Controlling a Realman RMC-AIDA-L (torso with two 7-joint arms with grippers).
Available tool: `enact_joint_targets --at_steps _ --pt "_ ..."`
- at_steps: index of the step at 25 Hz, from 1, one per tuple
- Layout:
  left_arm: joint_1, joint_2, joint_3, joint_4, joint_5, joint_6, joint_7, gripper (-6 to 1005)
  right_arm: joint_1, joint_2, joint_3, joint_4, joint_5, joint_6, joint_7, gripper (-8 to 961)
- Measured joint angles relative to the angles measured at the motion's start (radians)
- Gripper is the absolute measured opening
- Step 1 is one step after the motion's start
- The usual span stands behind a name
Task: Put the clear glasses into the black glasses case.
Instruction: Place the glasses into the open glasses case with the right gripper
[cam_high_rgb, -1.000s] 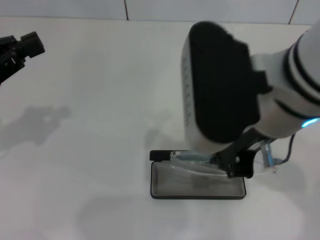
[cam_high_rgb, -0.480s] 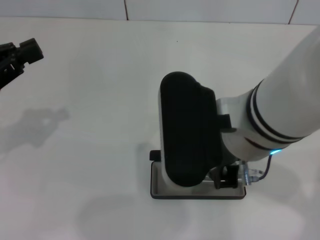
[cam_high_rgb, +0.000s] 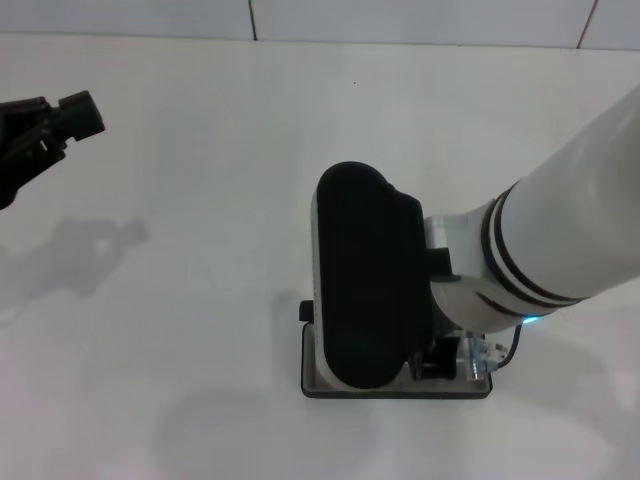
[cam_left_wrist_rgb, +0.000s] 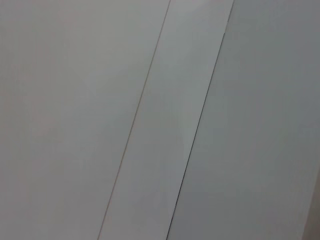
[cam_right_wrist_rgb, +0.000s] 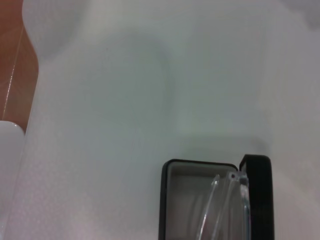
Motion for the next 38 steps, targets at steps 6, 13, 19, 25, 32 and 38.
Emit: enact_joint_targets --at_steps 6,13,19,25,32,38 --pt "-0.011 -0.005 0.0 -0.011 0.007 -0.005 0.0 90 0.003 0.0 -0.023 0.014 -0.024 0.007 0.0 51" --pt "-0.015 -0.008 0.0 -0.024 0.011 -0.006 0.0 91 0.01 0.0 -0.045 0.036 -0.04 0.025 -0.008 51" --pt "-0.015 -0.017 0.0 -0.025 0.013 -0.006 -0.001 91 0.018 0.0 -0.078 0.038 -0.05 0.025 -0.002 51" --pt "-0.008 -0.02 0.0 -0.024 0.022 -0.006 0.0 91 0.013 0.0 -0.091 0.006 -0.046 0.017 0.008 47" --pt "-0.003 -0.021 0.0 -0.039 0.028 -0.006 0.008 92 0.018 0.0 -0.09 0.0 -0.051 0.013 0.01 47" --pt "-0.004 -0.019 0.0 -0.053 0.028 -0.008 0.019 92 0.019 0.0 -0.089 0.006 -0.052 0.01 0.01 48"
